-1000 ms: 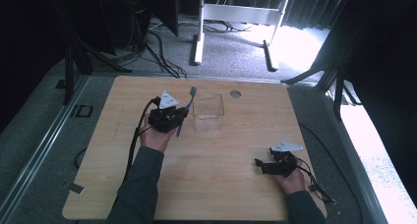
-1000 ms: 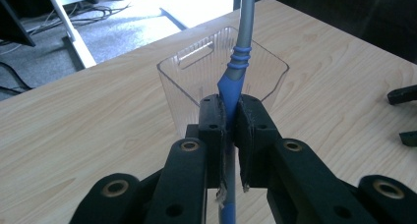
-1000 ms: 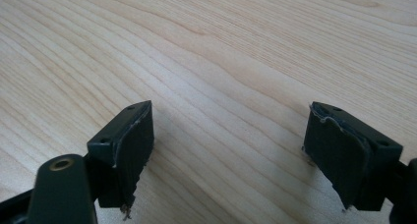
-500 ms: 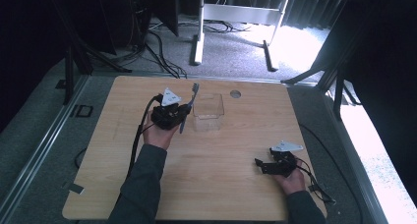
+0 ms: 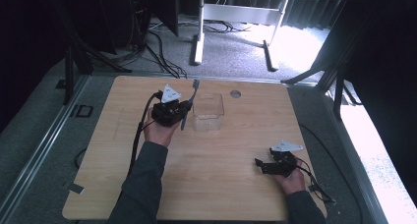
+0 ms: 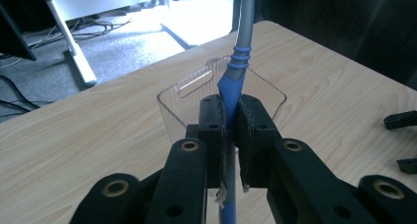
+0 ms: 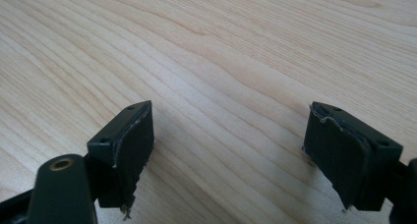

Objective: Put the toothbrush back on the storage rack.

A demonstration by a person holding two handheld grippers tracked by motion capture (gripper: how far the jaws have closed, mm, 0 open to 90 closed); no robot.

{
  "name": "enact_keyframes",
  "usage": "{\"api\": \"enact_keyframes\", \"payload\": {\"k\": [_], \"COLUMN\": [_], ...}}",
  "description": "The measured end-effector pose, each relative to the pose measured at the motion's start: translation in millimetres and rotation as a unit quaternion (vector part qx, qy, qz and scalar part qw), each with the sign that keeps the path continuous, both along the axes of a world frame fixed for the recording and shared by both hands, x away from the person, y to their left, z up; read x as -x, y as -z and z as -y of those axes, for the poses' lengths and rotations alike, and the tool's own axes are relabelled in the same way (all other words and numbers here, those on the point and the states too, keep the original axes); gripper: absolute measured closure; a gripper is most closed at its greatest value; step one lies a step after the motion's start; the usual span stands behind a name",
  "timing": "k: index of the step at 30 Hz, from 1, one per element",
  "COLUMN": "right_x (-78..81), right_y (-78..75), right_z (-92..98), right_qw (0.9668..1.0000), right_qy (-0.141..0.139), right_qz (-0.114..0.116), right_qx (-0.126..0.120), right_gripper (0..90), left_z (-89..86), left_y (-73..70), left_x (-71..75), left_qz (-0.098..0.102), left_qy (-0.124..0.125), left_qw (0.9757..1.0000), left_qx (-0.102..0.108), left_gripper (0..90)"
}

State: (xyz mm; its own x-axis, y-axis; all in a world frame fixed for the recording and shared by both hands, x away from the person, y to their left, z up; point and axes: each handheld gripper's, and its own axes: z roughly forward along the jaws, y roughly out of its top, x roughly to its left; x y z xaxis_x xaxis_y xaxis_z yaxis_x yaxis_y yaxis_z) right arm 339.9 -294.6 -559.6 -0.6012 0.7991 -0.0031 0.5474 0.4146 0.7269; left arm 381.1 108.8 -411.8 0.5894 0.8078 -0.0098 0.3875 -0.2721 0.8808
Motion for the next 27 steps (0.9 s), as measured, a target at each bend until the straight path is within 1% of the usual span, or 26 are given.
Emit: {"api": "enact_keyframes", "payload": {"k": [7,11,21,27], "right_x": [0.0,-0.1,-0.2,-0.3], "right_y": [0.0,0.0,0.0,0.0], "right_z": [0.0,0.1,-0.1,-0.1], "right_qw": [1.0,1.0,1.0,1.0], "right_qy": [0.0,-0.001,-0.002,-0.002], "right_qz": [0.0,0.0,0.001,0.001], "right_qx": [0.0,0.001,0.001,0.001], "right_gripper": [18.7,18.7,18.7,18.7], "left_z": [3.7,5.7,8.6,11.9], "left_y": [-2.1,-2.0,-0.9,-3.1], "left_x": [-4.6,-8.0,-13.9,-16.1], "left_qz": [0.007,0.01,0.015,0.022], "left_qy": [0.001,0.004,0.005,0.006], "left_qw": [1.0,0.9999,0.9998,0.9996], "left_qx": [0.004,0.01,0.012,0.016], "left_gripper": [82.0,82.0,82.0,82.0]}}
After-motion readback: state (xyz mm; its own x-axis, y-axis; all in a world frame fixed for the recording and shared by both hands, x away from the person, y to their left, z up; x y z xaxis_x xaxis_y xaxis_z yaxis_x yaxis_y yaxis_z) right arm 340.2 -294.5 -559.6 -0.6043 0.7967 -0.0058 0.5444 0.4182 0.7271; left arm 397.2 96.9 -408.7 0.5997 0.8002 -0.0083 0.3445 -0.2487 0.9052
